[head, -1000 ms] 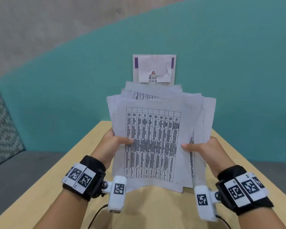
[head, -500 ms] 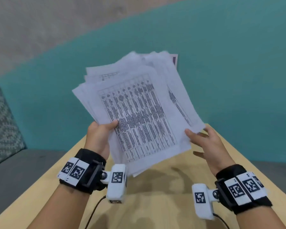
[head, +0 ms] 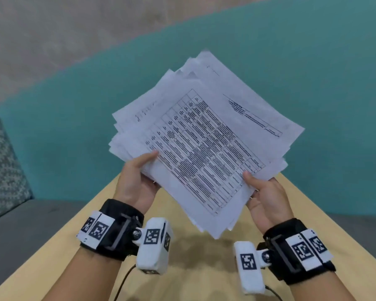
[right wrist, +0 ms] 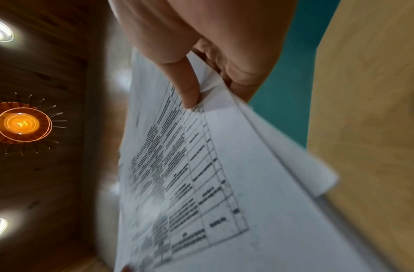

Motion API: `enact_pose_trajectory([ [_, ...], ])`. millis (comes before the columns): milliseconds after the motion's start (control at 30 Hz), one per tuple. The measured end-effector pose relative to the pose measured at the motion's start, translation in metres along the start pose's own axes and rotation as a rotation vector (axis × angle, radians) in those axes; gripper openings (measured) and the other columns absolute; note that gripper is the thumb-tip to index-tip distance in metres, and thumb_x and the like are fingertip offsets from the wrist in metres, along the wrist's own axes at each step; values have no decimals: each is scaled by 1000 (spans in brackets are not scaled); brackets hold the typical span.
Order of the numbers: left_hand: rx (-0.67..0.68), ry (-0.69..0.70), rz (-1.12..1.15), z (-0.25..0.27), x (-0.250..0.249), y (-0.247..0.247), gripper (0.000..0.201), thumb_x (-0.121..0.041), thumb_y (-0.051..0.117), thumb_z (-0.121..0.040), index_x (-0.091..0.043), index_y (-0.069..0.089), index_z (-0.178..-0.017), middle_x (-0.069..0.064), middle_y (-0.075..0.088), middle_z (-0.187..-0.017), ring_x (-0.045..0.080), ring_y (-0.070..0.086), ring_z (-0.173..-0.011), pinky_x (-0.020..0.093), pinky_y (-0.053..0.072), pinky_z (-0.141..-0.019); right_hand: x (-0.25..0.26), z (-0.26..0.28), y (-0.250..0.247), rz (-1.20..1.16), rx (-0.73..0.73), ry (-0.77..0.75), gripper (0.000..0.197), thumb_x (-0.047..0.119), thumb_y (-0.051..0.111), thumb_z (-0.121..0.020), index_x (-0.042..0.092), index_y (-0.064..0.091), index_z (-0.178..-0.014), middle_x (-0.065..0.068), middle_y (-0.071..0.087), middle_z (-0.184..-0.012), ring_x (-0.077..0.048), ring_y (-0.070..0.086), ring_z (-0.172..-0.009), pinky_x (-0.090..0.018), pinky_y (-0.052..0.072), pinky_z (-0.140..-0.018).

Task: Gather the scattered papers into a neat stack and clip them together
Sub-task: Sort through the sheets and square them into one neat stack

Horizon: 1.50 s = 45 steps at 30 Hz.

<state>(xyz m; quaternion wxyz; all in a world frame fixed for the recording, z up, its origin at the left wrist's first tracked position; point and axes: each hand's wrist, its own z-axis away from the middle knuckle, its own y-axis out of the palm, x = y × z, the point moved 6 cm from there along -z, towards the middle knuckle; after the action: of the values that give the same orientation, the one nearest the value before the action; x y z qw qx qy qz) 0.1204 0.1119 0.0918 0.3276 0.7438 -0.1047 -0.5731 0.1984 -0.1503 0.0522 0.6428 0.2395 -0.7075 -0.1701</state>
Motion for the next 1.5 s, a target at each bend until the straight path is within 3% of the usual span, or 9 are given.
enact_pose_trajectory([
  [233,261,-85,115,4,-34,-14,83,-77,46,-91,-13,60,-142,13,66,-139,34,65,-127,52,51,-106,29,-15,-45,182,-32,10,30,-4,61,-92,-2,65,-122,-20,72,-118,-31,73,-98,-41,62,-82],
  [367,311,-204,-273,-3,-20,-18,53,-45,63,-94,-7,66,-131,20,70,-130,37,71,-110,52,56,-97,38,-10,-42,320,18,-66,25,-9,60,-91,7,72,-104,-9,78,-104,-26,76,-91,-41,62,-81],
  [500,117,11,-586,-12,-15,-19,30,1,70,-88,0,70,-118,17,78,-113,30,78,-97,43,62,-87,37,-10,-37,427,7,-145,25,-10,65,-88,10,74,-100,-6,79,-100,-27,75,-94,-43,58,-84],
  [933,-44,158,-536,-21,12,-32,21,-4,75,-90,-9,74,-109,2,82,-98,18,79,-88,30,63,-74,3,-14,-40,421,-46,-172,29,-10,66,-83,10,74,-101,-5,79,-97,-29,73,-92,-38,55,-77],
  [1167,-49,305,-573,-22,5,-32,54,6,74,-86,-22,57,-129,7,76,-113,27,75,-104,37,60,-86,-5,-13,-34,438,3,-113,26,-4,65,-90,14,72,-106,0,80,-98,-21,75,-87,-36,56,-75],
  [1267,-11,643,-797,-11,-17,-18,93,15,67,-82,-52,36,-139,2,59,-126,21,67,-106,32,57,-86,-4,-13,-34,452,2,-109,26,-4,64,-90,15,72,-105,-1,80,-98,-23,75,-90,-40,57,-80],
  [1333,33,785,-1057,-5,-21,-7,90,14,61,-82,-48,41,-143,0,53,-132,12,55,-113,22,49,-91,-4,-14,-35,450,-7,-101,25,-4,65,-89,14,72,-106,-1,80,-99,-25,74,-92,-42,57,-83],
  [1433,40,749,-1253,-7,-15,-6,71,13,59,-84,-37,62,-134,4,48,-134,4,45,-109,0,33,-89,-5,-13,-37,441,-11,-90,25,-3,65,-89,12,72,-108,-4,79,-101,-28,73,-95,-44,57,-87],
  [1500,8,717,-1256,-8,-14,-8,64,13,58,-84,-34,67,-127,3,48,-131,9,47,-111,9,39,-91,-5,-13,-37,440,-6,-86,25,-3,64,-90,12,72,-108,-4,79,-102,-29,73,-96,-45,57,-88],
])
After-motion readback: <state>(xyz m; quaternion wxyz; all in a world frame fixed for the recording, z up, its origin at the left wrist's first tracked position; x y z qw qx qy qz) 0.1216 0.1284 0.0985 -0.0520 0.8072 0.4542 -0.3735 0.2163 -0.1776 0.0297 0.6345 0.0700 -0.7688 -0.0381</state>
